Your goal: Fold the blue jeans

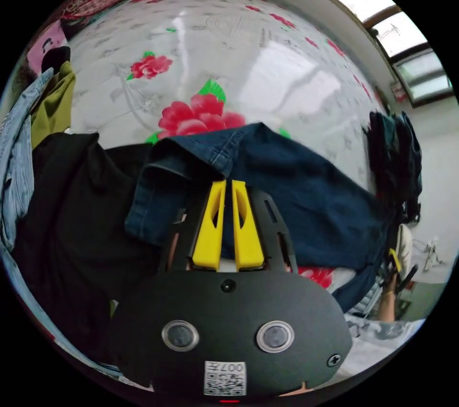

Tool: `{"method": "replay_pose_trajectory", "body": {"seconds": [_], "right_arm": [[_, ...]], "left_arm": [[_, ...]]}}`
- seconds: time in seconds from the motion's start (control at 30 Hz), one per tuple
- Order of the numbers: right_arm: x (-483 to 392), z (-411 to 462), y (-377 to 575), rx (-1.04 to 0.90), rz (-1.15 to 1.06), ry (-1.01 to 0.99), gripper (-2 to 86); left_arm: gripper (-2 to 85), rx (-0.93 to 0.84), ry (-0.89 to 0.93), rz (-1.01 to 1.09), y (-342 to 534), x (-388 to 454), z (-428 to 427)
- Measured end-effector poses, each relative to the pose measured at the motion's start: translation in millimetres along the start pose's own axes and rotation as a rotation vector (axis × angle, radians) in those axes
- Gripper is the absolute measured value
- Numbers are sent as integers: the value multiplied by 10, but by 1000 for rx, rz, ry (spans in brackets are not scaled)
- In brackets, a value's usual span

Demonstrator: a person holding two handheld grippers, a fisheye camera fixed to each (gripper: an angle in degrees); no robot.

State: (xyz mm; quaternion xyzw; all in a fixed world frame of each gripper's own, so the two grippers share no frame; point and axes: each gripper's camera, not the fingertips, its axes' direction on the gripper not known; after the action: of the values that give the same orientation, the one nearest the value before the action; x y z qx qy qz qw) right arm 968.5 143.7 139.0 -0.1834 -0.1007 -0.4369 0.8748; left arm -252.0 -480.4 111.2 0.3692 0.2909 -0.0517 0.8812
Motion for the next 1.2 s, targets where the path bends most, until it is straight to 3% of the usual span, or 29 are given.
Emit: {"method": "replay_pose_trajectory", "body": {"seconds": [0.1,0.17,0.23,0.43,0.5,0.67,0.8,0.87,1.0,1.13,1.2], "right_arm": [[128,-74,60,-17,48,-40,-1],[211,-108,122,-30,86,-66,2],[284,-133,230,-43,124,-87,6],[644,-240,906,-129,294,-99,37],[873,-342,1288,-147,405,-63,51],[1461,-505,2088,-127,721,-46,78],[1840,-361,2531,-121,869,-159,91],[1914,-260,2612,-125,871,-218,94],[1926,-83,2571,-198,725,-198,89],[1933,-50,2563,-224,619,-136,56],[2049,-46,2636,-186,629,-203,23]], "left_arm": [[-7,139,80,-190,-292,-420,-331],[-9,339,261,-321,-213,-701,-651],[-9,398,348,-317,-37,-766,-746],[-9,205,283,-164,1581,-613,-606],[-9,164,226,-214,2369,-640,-627],[0,179,49,-611,4390,-1001,-1047],[58,199,104,-737,4984,-1268,-1019],[108,196,260,-807,5142,-1417,-795],[116,189,370,-894,5223,-1554,-530],[42,134,376,-860,5260,-1656,-611],[3,201,405,-848,5313,-1668,-744]]}}
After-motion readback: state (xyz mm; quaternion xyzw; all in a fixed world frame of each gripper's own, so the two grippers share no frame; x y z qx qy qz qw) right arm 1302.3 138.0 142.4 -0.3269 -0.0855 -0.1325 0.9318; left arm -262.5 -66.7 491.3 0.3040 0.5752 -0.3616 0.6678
